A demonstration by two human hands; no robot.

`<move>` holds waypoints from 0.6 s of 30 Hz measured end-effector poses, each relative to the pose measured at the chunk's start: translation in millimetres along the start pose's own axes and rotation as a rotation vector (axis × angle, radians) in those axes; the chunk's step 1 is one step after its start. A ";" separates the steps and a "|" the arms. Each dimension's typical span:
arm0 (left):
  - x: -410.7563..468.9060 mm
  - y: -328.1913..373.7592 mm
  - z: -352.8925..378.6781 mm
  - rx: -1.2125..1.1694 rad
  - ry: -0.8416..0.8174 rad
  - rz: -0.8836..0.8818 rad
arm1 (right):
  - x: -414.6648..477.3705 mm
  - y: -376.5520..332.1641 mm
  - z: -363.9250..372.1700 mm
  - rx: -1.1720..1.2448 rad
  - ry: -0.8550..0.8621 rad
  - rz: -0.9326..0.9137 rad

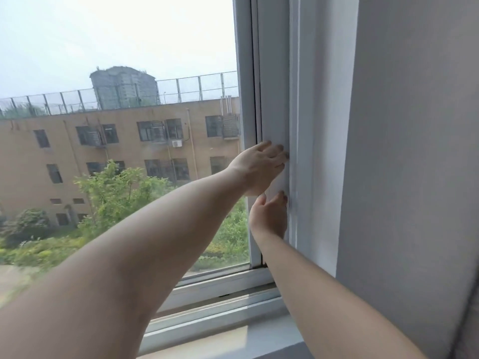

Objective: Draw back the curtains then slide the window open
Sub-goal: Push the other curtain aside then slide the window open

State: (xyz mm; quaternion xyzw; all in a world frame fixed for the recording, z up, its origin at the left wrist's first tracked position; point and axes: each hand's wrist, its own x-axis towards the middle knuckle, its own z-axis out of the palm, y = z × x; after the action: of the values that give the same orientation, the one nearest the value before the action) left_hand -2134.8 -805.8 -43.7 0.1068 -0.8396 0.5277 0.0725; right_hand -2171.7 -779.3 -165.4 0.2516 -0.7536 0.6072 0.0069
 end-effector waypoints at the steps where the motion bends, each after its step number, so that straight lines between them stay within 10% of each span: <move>1: 4.4 4.2 -2.2 0.000 -0.021 -0.015 | 3.2 3.2 -1.5 -0.024 -0.005 -0.010; 18: 3.2 21.9 -11.4 -0.011 -0.014 -0.111 | -4.9 8.3 -9.0 0.094 0.068 0.138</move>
State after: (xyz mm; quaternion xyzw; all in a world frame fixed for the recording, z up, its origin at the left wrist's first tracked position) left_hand -2143.3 -786.6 -57.1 0.1566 -0.8357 0.5175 0.0964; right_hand -2173.3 -768.1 -172.2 0.1782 -0.7394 0.6489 -0.0213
